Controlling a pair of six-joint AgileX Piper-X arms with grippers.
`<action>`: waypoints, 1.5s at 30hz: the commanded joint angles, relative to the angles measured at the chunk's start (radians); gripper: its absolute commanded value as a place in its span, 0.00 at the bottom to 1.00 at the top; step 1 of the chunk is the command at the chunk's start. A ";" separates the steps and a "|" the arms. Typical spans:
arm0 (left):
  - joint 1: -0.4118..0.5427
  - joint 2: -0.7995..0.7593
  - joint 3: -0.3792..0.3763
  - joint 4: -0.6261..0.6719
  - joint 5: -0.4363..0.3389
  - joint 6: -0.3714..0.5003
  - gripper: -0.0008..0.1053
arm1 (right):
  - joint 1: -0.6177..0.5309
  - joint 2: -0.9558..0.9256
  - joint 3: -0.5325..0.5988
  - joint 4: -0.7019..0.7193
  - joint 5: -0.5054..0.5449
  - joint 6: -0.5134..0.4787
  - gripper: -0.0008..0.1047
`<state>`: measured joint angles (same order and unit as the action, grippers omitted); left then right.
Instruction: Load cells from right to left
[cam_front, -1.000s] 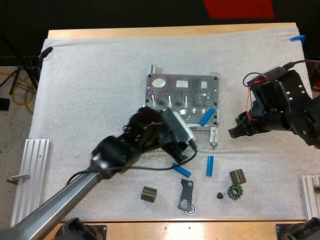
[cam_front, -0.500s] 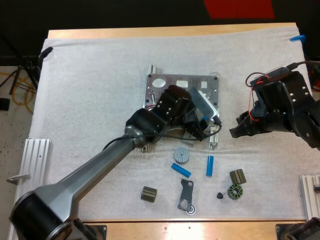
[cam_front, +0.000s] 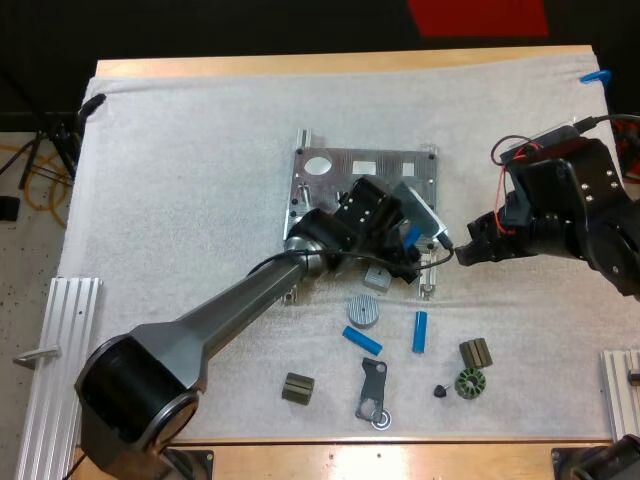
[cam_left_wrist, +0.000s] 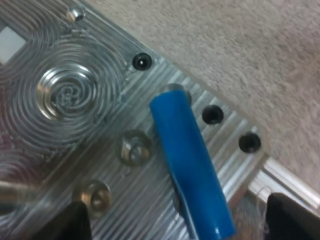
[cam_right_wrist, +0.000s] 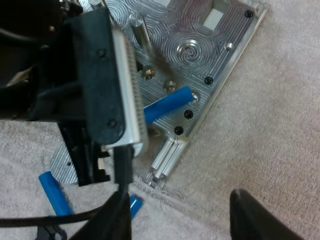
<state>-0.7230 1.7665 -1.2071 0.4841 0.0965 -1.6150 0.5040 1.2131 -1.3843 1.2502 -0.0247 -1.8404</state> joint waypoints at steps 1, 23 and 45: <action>-0.007 0.004 -0.015 -0.016 -0.014 -0.028 0.66 | -0.005 -0.009 -0.004 -0.015 -0.003 0.004 0.43; -0.007 0.016 -0.035 0.029 -0.012 0.022 0.01 | -0.005 -0.009 -0.004 -0.019 -0.003 -0.003 0.43; -0.007 -0.440 0.191 0.205 -0.058 0.298 0.01 | -0.005 -0.063 0.000 -0.039 -0.152 0.004 0.43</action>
<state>-0.7230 1.3715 -1.0265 0.6936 0.0499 -1.3240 0.5040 1.1559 -1.3843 1.2266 -0.1360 -1.8392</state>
